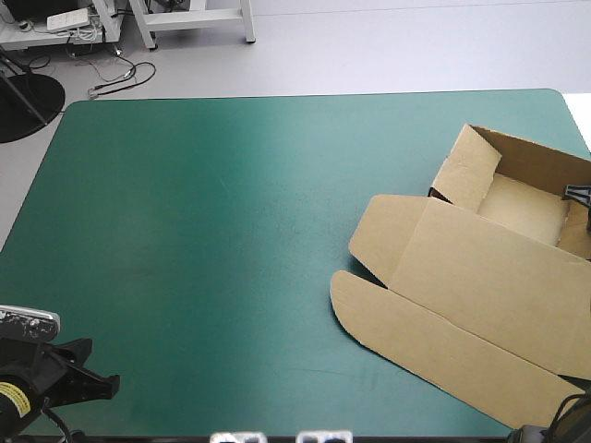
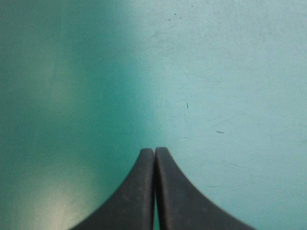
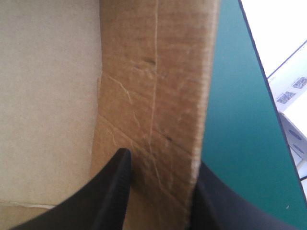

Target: Fold the box

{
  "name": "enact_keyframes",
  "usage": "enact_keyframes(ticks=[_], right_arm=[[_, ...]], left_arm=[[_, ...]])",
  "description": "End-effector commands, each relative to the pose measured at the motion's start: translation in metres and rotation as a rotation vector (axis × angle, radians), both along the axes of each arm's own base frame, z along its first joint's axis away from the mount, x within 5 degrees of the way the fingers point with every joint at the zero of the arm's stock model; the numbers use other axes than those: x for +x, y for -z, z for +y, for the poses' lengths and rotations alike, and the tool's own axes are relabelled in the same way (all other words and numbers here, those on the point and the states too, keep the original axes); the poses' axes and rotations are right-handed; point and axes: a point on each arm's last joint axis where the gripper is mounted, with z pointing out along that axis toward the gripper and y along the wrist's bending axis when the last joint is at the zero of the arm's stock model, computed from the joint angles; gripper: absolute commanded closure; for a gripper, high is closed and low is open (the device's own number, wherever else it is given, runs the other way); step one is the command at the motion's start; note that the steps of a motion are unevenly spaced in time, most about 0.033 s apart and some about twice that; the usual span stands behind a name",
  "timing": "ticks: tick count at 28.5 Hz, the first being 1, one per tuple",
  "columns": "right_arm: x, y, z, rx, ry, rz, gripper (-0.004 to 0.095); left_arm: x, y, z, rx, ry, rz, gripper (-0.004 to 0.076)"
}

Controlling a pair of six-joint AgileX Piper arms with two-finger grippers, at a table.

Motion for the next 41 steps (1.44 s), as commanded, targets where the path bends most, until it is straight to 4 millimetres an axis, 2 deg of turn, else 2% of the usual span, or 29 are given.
enact_keyframes(ticks=[1,6,10,15,22,30,31,37,40,41], right_arm=[[-0.005,-0.036,-0.001,-0.051,-0.029,-0.058,0.0578],[-0.008,-0.068,0.003,-0.059,-0.033,-0.118,0.0580],[-0.014,-0.091,0.015,-0.022,-0.042,-0.219,0.0580],[-0.025,-0.104,0.028,0.025,-0.076,-0.267,0.0619],[-0.053,-0.111,0.044,0.021,-0.093,-0.271,0.0768],[-0.090,-0.094,0.071,0.069,-0.158,-0.283,0.0799],[-0.101,-0.091,0.078,0.065,-0.169,-0.299,0.0799],[-0.136,-0.091,0.108,0.060,-0.210,-0.399,0.0823],[-0.155,-0.096,0.133,0.052,-0.287,-0.439,0.0840],[-0.169,-0.101,0.151,0.047,-0.356,-0.472,0.0843]], left_arm=[[0.002,-0.007,0.001,0.010,-0.007,-0.020,0.0734],[0.002,-0.007,0.001,0.050,0.036,-0.024,0.0734],[0.002,-0.007,0.000,0.064,0.054,-0.027,0.0734],[0.002,-0.008,-0.001,0.082,0.098,-0.047,0.0734],[0.004,-0.011,-0.006,0.060,0.147,-0.090,0.0734],[0.005,-0.012,-0.007,0.058,0.151,-0.102,0.0734],[0.005,-0.012,-0.007,0.058,0.151,-0.102,0.0734],[0.005,-0.012,-0.007,0.057,0.151,-0.104,0.0734],[0.005,-0.012,-0.007,0.056,0.152,-0.109,0.0734],[0.005,-0.013,-0.007,0.052,0.153,-0.119,0.0734]])
